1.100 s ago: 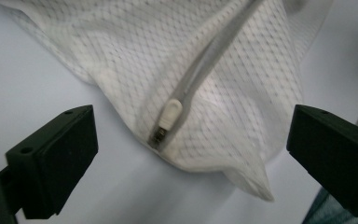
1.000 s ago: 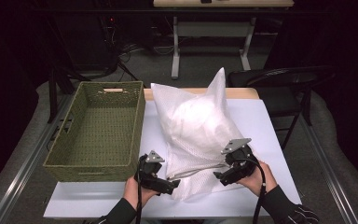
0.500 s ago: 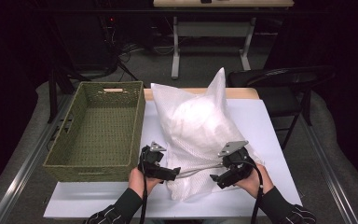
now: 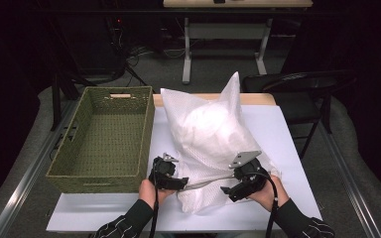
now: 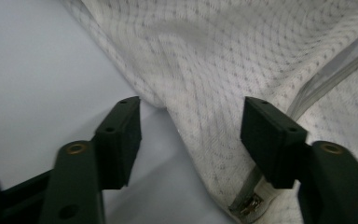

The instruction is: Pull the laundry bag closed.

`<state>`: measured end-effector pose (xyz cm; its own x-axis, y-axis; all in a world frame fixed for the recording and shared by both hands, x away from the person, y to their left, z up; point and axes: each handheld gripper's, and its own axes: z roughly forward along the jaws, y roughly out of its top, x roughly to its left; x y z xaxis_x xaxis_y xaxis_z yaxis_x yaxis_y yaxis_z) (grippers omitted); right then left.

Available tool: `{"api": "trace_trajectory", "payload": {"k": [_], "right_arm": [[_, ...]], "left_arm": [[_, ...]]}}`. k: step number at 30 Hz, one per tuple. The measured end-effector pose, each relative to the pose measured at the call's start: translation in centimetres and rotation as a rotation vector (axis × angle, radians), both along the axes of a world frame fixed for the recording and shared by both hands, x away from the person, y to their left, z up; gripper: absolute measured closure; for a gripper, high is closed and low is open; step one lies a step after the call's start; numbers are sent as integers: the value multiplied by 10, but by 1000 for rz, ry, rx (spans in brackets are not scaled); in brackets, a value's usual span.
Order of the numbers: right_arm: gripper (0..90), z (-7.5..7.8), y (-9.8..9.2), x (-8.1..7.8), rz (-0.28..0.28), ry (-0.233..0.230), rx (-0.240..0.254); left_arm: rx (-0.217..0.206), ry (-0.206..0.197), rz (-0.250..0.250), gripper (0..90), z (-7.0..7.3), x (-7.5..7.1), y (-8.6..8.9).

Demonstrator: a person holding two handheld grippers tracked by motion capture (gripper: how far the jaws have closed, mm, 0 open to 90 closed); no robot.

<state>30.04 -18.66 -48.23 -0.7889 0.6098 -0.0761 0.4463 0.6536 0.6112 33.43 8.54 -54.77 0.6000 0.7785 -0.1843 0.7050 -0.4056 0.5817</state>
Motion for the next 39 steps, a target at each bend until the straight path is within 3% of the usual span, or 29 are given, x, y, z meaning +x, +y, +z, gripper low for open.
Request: {"api": "trace_trajectory", "payload": {"k": [2, 7, 13, 20, 25, 34, 39], "right_arm": [[80, 0, 1, 0, 4, 3, 4], [89, 0, 3, -1, 16, 8, 9], [88, 1, 6, 0, 14, 15, 23], [89, -1, 11, 3, 16, 25, 15], [92, -3, 9, 5, 11, 32, 14], [90, 4, -6, 3, -52, 25, 45], [98, 7, 0, 3, -26, 28, 68]], "left_arm": [[6, -22, 3, 461, -1, -3, 1], [-29, -27, 26, 593, -4, -9, 2], [-18, -71, 35, 714, -7, -14, 3], [-33, -76, -9, 883, -8, -15, 6], [-91, -33, -22, 895, -8, -9, 12], [-188, -57, -16, 896, 14, -10, 21], [-236, -35, -19, 895, 18, -12, 28]]}}
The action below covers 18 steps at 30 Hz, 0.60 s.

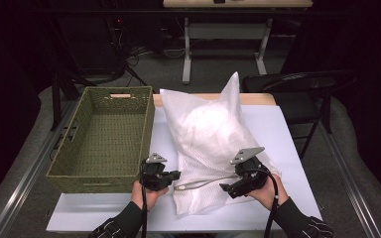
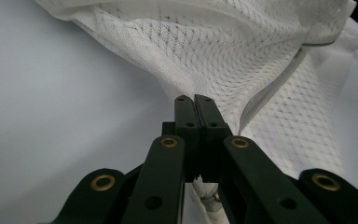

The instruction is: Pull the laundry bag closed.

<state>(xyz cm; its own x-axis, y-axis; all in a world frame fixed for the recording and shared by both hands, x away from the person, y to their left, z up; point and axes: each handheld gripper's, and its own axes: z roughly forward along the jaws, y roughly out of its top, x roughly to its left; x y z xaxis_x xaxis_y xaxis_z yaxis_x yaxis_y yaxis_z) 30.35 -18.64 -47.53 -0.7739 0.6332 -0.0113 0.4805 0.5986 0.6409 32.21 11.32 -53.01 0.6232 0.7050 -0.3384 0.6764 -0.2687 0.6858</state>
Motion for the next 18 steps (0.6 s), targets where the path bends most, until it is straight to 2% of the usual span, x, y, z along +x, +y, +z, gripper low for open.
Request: {"api": "trace_trajectory", "payload": {"k": [2, 6, 9, 12, 15, 18], "right_arm": [[123, -1, 5, 0, 12, 7, -1], [116, -2, 14, 3, 28, 36, 9], [89, -1, 22, 2, 48, 72, 47], [83, -1, 34, 0, 81, 90, 61], [160, -5, 51, -2, 119, 106, 78], [274, -12, 67, -1, 155, 127, 59]], "left_arm": [[-17, 10, -7, 895, 1, 0, 1], [-46, 23, -20, 894, 2, -1, 2], [-45, 18, -27, 893, 4, -2, 1], [-50, 15, -33, 893, 6, -3, 0], [-54, 7, -37, 893, 8, -4, -1], [-60, 6, -40, 893, 9, -4, -1]]}}
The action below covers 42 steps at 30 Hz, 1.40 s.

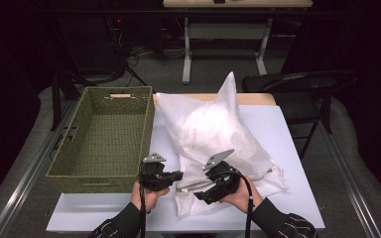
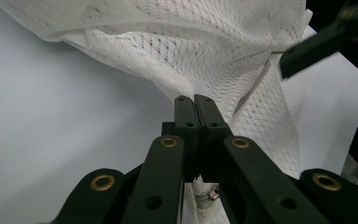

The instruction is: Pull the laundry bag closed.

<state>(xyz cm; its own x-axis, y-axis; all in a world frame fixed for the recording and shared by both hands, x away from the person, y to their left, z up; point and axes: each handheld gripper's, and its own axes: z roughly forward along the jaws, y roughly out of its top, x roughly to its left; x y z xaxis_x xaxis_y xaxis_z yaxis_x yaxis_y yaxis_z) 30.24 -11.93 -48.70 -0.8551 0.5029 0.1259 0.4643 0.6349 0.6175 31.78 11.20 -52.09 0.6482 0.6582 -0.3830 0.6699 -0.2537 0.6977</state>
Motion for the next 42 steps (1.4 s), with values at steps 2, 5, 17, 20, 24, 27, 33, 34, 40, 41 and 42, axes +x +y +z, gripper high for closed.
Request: {"api": "trace_trajectory", "payload": {"k": [2, 5, 17, 20, 24, 27, 33, 34, 40, 41, 42], "right_arm": [[358, -4, 10, 0, 17, 9, -26], [492, -9, 23, 2, 49, 21, -40], [695, -30, 49, 11, 83, 43, -103], [710, -32, 51, 11, 71, 49, -110], [700, -30, 51, 9, 73, 52, -122], [693, -27, 47, 8, 84, 61, -123], [704, -29, 54, 6, 94, 62, -115], [721, -29, 54, 6, 87, 59, -112], [841, -38, 54, 11, 39, 50, -92], [858, -39, 53, 11, 39, 52, -90], [861, -39, 53, 10, 40, 51, -96]], "left_arm": [[-9, 1, 2, 893, 0, 0, 0], [-18, 1, 0, 892, 1, 0, 1], [-26, 2, -7, 892, 2, -2, 0], [-24, 0, -8, 892, 2, -2, 0], [-24, -5, -5, 892, 3, -2, 0], [-26, -5, -8, 892, 3, -2, 1], [-29, -2, -10, 892, 3, -2, 1], [-29, -1, -11, 892, 3, -2, 1], [-31, 2, -16, 891, 1, -1, 0], [-26, -1, -18, 891, 1, -1, 0], [-25, -3, -19, 890, 1, -2, 0]]}}
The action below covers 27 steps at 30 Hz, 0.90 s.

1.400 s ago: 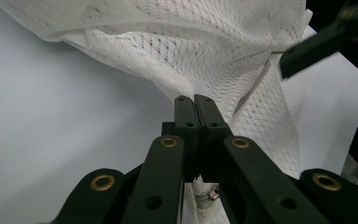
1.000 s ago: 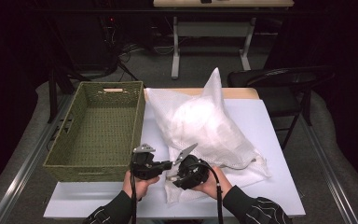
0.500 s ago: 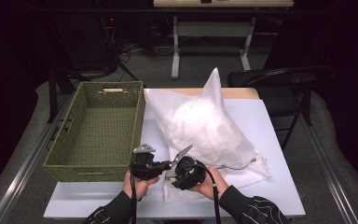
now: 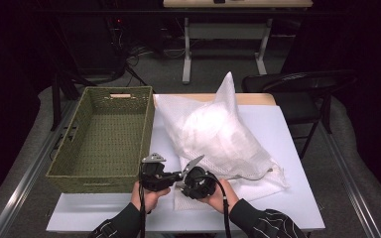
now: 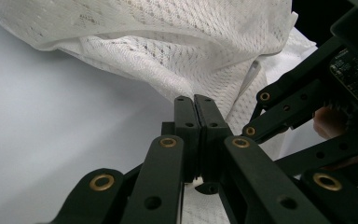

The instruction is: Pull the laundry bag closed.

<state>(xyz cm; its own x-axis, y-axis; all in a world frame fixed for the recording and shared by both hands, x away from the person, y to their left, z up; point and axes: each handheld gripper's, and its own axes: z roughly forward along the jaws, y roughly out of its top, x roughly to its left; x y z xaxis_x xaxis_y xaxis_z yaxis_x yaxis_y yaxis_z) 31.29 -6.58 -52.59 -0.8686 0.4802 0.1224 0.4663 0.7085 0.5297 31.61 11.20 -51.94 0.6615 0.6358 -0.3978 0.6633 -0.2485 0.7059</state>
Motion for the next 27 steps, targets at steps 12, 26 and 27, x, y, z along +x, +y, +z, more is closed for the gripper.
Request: {"api": "trace_trajectory", "payload": {"k": [12, 26, 27], "right_arm": [[868, 8, -8, -5, 8, -36, -10], [827, 10, -11, -4, 4, -38, 6], [811, 11, -10, -3, -2, -37, 19]], "left_arm": [[9, 26, -28, 641, 1, 0, 7], [-32, 50, -47, 875, -10, -1, -4], [-33, 42, -40, 875, -10, -2, -4]]}}
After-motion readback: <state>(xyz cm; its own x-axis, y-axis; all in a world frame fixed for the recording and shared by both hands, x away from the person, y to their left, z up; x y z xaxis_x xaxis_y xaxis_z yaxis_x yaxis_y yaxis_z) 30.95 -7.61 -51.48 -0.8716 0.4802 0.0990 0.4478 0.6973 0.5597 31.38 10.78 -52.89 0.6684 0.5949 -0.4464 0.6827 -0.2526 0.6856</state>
